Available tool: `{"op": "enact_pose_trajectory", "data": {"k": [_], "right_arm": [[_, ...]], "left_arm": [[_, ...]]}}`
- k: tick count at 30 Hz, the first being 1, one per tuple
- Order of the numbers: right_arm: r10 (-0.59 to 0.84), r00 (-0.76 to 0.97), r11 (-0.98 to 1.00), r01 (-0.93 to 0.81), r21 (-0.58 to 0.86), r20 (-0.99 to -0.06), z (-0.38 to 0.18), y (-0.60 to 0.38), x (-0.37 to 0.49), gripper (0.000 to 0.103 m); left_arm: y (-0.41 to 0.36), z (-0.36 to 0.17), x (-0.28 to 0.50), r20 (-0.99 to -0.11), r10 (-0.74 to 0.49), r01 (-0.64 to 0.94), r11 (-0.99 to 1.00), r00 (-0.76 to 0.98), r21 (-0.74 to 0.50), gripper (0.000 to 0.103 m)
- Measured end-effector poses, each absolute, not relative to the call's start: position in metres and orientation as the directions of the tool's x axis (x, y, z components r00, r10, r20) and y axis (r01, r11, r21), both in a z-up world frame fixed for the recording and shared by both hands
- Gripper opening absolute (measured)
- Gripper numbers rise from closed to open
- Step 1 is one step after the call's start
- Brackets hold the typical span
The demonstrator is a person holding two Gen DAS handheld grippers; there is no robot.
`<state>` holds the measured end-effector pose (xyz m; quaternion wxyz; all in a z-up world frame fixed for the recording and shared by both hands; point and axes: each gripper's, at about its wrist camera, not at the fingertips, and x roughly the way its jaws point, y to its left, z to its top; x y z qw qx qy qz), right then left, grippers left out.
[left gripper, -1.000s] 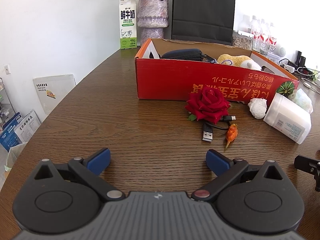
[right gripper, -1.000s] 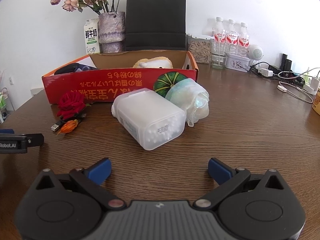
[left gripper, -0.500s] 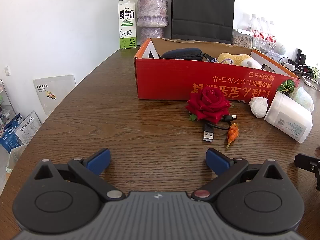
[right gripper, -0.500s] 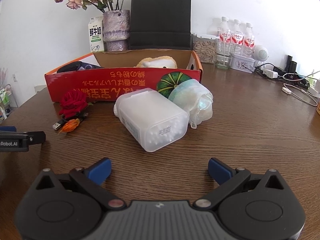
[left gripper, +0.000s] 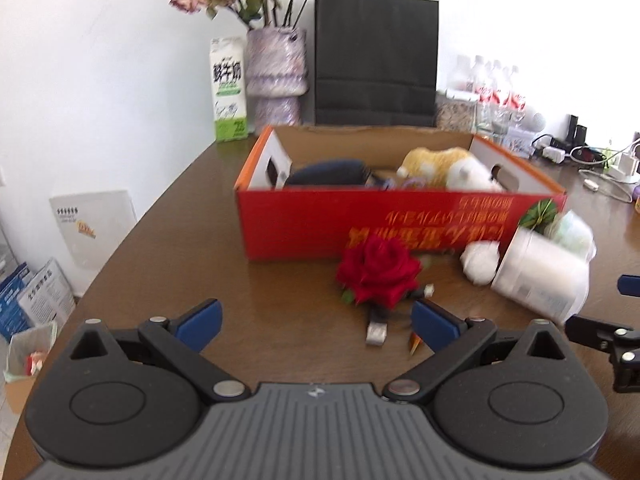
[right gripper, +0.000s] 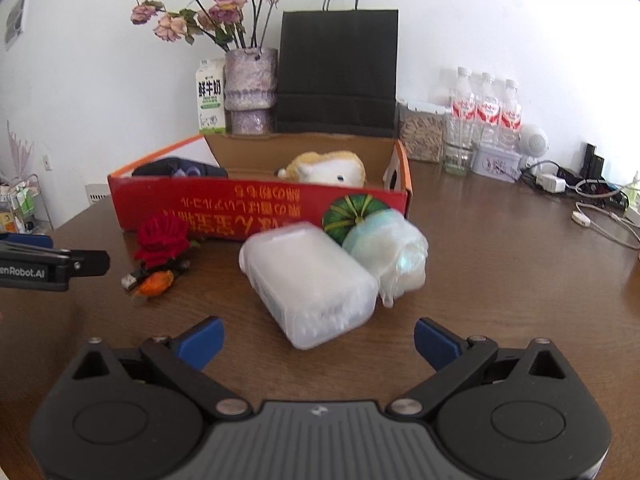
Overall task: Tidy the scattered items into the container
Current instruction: 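Move both tools back from the box toward the white plastic box and red rose, then grasp the white plastic box with the right tool while the left tool grasps the red rose, then carry the white plastic box and red rose over the box with both tools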
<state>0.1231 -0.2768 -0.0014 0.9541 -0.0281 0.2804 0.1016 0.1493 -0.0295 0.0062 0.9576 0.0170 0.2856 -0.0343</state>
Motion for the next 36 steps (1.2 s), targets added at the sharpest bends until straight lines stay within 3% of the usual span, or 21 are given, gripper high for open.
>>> {"op": "enact_pose_trajectory", "data": {"k": [9, 11, 15, 17, 20, 36], "right_arm": [[0.221, 0.812, 0.948, -0.308, -0.076, -0.54, 0.013, -0.26, 0.161, 0.079], [0.225, 0.792, 0.945, -0.319, -0.071, -0.567, 0.012, -0.26, 0.173, 0.07], [0.251, 0.757, 0.939, -0.342, -0.038, -0.603, 0.007, -0.261, 0.191, 0.07], [0.266, 0.736, 0.932, -0.36, -0.028, -0.623, 0.004, -0.26, 0.196, 0.067], [0.286, 0.712, 0.927, -0.376, -0.004, -0.641, -0.003, -0.258, 0.201, 0.065], [0.306, 0.796, 0.936, -0.353, 0.011, -0.523, 0.016, -0.26, 0.162, 0.064]], "left_arm": [[-0.053, 0.008, 0.194, -0.595, -0.07, 0.089, 0.996, 0.801, 0.003, 0.1], [-0.057, 0.004, 0.202, -0.607, -0.072, 0.094, 0.996, 0.792, 0.003, 0.091], [-0.059, -0.006, 0.216, -0.627, -0.099, 0.106, 0.994, 0.772, -0.026, 0.075], [-0.059, -0.011, 0.221, -0.637, -0.116, 0.111, 0.993, 0.762, -0.047, 0.057], [-0.059, -0.015, 0.223, -0.633, -0.14, 0.124, 0.99, 0.762, -0.069, 0.049], [-0.057, 0.014, 0.175, -0.493, -0.156, 0.165, 0.986, 0.856, -0.026, 0.046]]}}
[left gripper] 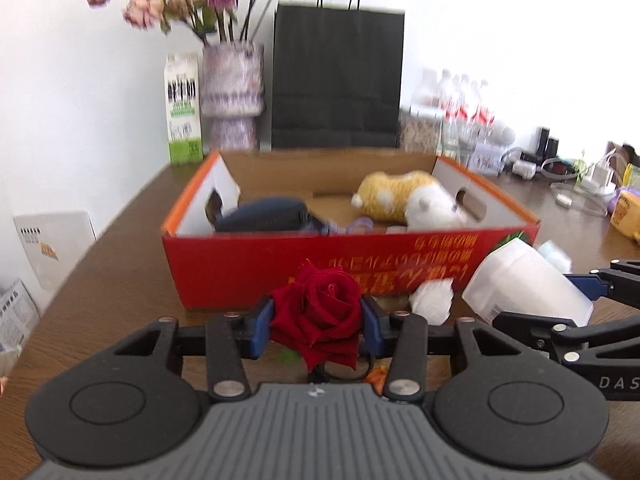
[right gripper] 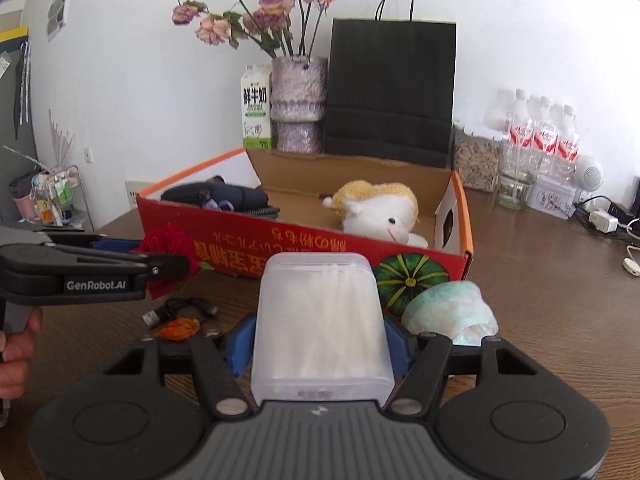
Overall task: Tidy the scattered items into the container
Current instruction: 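Carry the white plastic box and red rose over the box with both tools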
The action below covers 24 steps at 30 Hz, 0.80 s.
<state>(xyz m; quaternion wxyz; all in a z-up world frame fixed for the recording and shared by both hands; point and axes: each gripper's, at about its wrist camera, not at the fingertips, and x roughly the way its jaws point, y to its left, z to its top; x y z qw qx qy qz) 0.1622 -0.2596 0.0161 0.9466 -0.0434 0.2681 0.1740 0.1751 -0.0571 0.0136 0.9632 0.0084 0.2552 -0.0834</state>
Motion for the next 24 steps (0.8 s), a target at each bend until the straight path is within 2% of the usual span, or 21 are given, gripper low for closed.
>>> {"op": "enact_pose_trajectory", "data": {"k": [11, 17, 24], "right_arm": [[0.317, 0.878, 0.946, -0.318, 0.057, -0.36, 0.062, -0.245, 0.179, 0.064], [0.294, 0.9, 0.956, -0.279, 0.093, -0.321, 0.068, -0.228, 0.22, 0.064], [0.294, 0.89, 0.953, -0.248, 0.172, -0.347, 0.045, -0.22, 0.266, 0.064]], "left_arm": [[-0.056, 0.068, 0.184, -0.294, -0.154, 0.131, 0.987, 0.943, -0.096, 0.046], [-0.045, 0.07, 0.225, -0.295, -0.126, 0.081, 0.984, 0.947, -0.158, 0.046], [-0.025, 0.04, 0.28, -0.304, -0.104, 0.029, 0.97, 0.947, -0.242, 0.046]]}}
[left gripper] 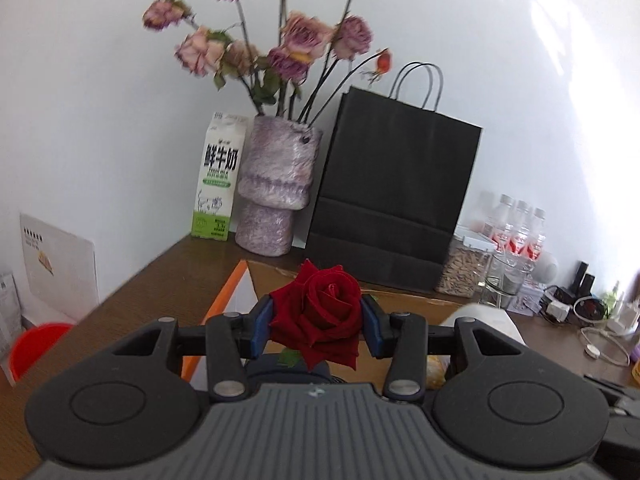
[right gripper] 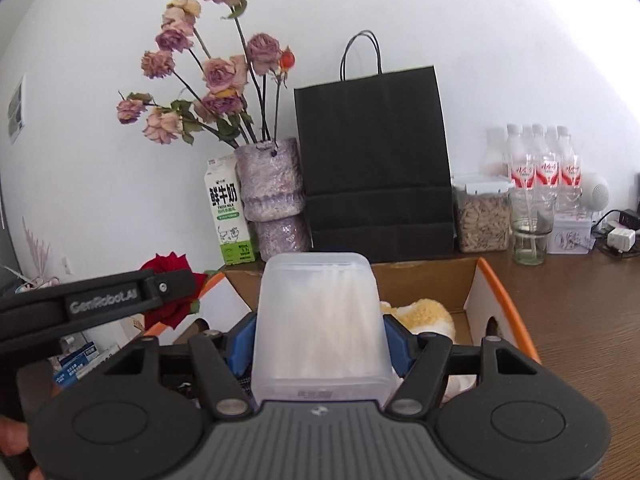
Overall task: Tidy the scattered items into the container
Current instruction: 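Carry the white plastic box and red rose over the box with both tools, then open both tools to drop the plastic box and rose into the box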
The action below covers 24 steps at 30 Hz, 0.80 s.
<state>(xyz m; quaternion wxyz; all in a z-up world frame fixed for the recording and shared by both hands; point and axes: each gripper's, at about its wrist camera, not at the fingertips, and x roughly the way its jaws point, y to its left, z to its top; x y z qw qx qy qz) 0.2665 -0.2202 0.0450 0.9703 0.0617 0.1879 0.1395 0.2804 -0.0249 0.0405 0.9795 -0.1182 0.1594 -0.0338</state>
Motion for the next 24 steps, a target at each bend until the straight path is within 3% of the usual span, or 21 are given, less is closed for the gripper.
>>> {"op": "enact_pose_trajectory", "data": {"k": [5, 12, 13, 15, 16, 17, 19, 24], "right_arm": [[0.296, 0.881, 0.954, -0.252, 0.162, -0.37, 0.033, -0.218, 0.275, 0.064], [0.283, 0.888, 0.958, -0.245, 0.149, -0.362, 0.03, -0.216, 0.272, 0.064], [0.286, 0.888, 0.957, -0.248, 0.149, -0.359, 0.03, -0.216, 0.272, 0.065], [0.295, 0.888, 0.954, -0.252, 0.162, -0.354, 0.029, -0.218, 0.271, 0.066], [0.298, 0.888, 0.953, -0.253, 0.168, -0.351, 0.029, -0.219, 0.27, 0.077], [0.293, 0.891, 0.954, -0.247, 0.172, -0.348, 0.03, -0.221, 0.269, 0.092], [0.264, 0.909, 0.961, -0.221, 0.165, -0.322, 0.033, -0.224, 0.263, 0.102], [0.256, 0.916, 0.963, -0.216, 0.161, -0.309, 0.037, -0.227, 0.257, 0.103]], "left_arm": [[-0.021, 0.026, 0.292, -0.373, -0.11, 0.021, 0.972, 0.921, -0.235, 0.046], [-0.028, 0.024, 0.282, -0.348, -0.087, 0.021, 0.982, 0.933, -0.19, 0.049], [-0.029, 0.024, 0.281, -0.348, -0.076, 0.011, 0.983, 0.934, -0.184, 0.053], [-0.029, 0.024, 0.28, -0.343, -0.05, -0.01, 0.985, 0.938, -0.171, 0.073], [-0.029, 0.025, 0.278, -0.337, -0.045, -0.014, 0.986, 0.94, -0.169, 0.089], [-0.028, 0.026, 0.276, -0.327, -0.041, -0.018, 0.985, 0.944, -0.174, 0.098], [-0.026, 0.029, 0.271, -0.304, -0.029, -0.027, 0.984, 0.952, -0.179, 0.103], [-0.029, 0.03, 0.268, -0.299, -0.008, -0.041, 0.987, 0.954, -0.155, 0.103]]}}
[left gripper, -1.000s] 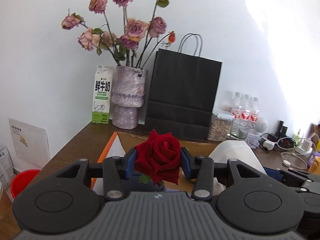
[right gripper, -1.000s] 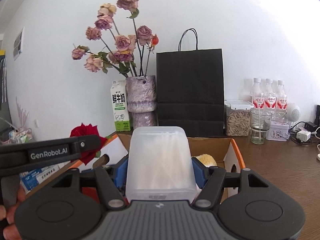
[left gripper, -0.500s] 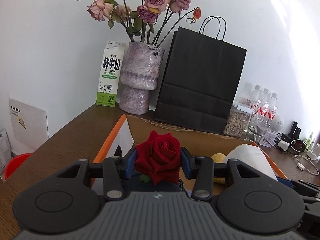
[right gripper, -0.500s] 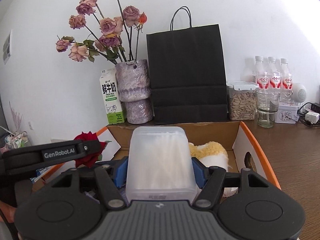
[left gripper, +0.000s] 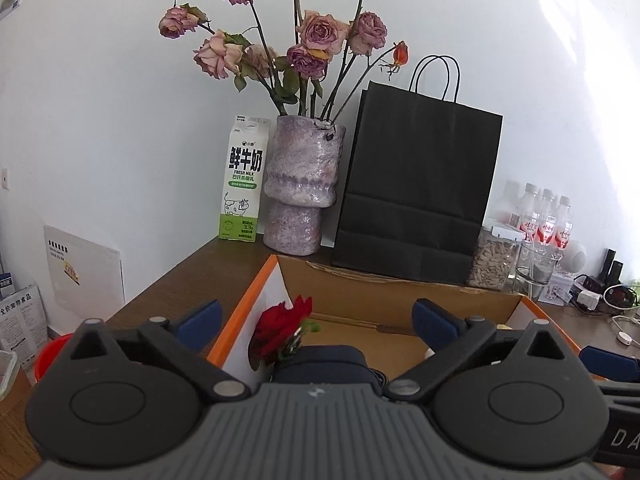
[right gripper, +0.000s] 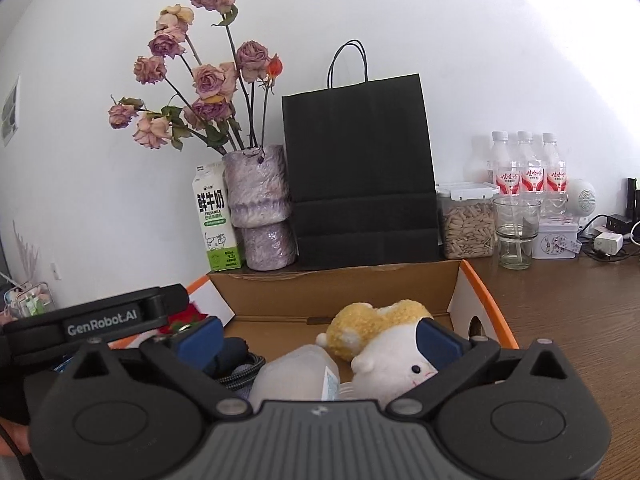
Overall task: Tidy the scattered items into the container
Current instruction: 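Open both tools to drop the plastic box and rose into the box, then move both tools back from the box toward the remaining items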
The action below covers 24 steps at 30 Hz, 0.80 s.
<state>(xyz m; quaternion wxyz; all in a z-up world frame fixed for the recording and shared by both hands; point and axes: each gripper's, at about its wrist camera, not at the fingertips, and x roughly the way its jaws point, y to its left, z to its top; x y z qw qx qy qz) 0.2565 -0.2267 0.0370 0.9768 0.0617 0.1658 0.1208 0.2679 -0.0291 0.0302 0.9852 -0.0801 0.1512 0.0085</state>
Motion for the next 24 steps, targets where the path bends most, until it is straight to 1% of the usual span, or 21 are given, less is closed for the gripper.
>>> {"op": "enact_pose_trajectory", "data": {"k": [9, 19, 24], "right_arm": [[0.229, 0.914, 0.973, -0.2, 0.117, -0.336, 0.034, -0.223, 0.251, 0.103], [0.214, 0.917, 0.977, -0.198, 0.083, -0.336, 0.027, -0.223, 0.242, 0.103], [0.209, 0.924, 0.978, -0.197, 0.069, -0.321, 0.026, -0.224, 0.236, 0.103]], "left_arm": [[-0.03, 0.029, 0.266, -0.306, -0.011, -0.038, 0.988, 0.952, -0.152, 0.103], [-0.028, 0.023, 0.257, -0.318, -0.016, -0.032, 0.989, 0.948, -0.143, 0.103], [-0.027, 0.019, 0.253, -0.322, -0.009, -0.037, 0.99, 0.947, -0.137, 0.103]]}}
